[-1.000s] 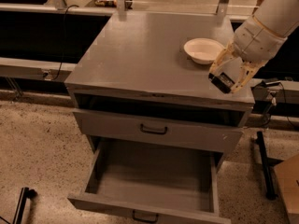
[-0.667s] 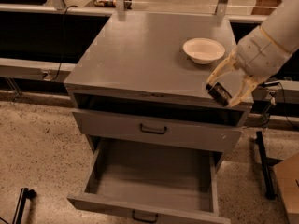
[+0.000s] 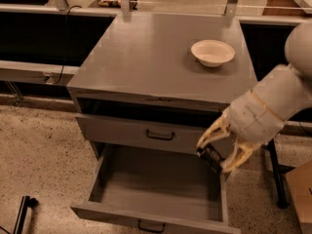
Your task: Place rxbar chocolate into middle drawer
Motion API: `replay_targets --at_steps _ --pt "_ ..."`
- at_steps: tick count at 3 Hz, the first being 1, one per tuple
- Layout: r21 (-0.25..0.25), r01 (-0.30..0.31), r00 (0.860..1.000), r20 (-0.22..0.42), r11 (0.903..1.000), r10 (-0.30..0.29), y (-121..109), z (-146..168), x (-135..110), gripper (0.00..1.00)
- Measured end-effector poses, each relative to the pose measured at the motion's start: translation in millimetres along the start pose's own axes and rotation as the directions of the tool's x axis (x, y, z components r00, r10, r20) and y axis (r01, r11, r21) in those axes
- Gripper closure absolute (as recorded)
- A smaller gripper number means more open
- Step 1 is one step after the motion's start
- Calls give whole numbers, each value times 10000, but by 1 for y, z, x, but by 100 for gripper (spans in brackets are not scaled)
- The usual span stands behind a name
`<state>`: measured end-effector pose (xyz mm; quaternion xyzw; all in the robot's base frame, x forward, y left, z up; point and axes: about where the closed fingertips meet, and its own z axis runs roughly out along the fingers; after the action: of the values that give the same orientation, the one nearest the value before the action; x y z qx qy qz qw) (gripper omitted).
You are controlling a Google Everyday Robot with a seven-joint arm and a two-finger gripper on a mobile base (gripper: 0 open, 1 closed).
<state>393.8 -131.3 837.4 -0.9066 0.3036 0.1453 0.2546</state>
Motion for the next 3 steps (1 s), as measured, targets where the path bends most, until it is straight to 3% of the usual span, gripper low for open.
replay_targets --at_steps 1,2,3 --pt "-697 -289 9977 586 9971 330 29 34 -10 100" --pt "121 -947 9860 1388 9954 921 34 58 -2 100" --pt "1350 -2829 9319 2730 9496 2388 44 98 11 100"
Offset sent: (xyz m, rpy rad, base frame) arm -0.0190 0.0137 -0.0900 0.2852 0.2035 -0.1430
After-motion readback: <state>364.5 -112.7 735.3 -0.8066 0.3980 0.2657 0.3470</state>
